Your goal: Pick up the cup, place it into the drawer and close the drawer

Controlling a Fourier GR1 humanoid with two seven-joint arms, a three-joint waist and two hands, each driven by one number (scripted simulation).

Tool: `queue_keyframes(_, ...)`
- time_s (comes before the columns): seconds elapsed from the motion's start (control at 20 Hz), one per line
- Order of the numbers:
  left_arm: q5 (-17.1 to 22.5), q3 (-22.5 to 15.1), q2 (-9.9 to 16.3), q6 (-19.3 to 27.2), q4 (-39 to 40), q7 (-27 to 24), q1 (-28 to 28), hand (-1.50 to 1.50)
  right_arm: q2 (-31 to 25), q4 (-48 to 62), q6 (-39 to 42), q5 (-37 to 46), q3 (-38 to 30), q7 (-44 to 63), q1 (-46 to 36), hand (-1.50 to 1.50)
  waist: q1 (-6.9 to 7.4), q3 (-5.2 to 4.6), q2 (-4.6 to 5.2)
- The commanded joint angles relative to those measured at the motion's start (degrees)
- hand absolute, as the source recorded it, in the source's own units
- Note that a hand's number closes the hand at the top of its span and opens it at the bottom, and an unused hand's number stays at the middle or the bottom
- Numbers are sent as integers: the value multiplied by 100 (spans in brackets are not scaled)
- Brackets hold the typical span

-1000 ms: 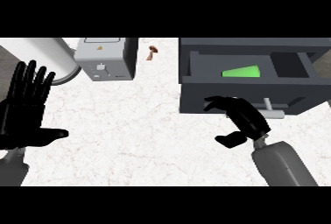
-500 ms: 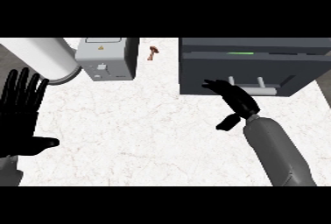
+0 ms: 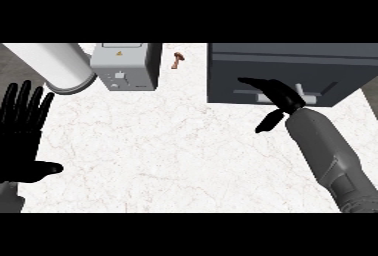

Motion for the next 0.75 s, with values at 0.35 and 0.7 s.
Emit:
queue_keyframes(0.35, -291, -146, -196, -79, 229, -47, -307, -150, -608, 1219, 211, -95, -455, -50, -954, -150, 253, 55, 230)
queue_keyframes(0.7, -241, 89, -82, -112, 421, 21, -539, -150, -541, 1437, 128, -41, -440, -29, -1099, -150, 262, 53, 224)
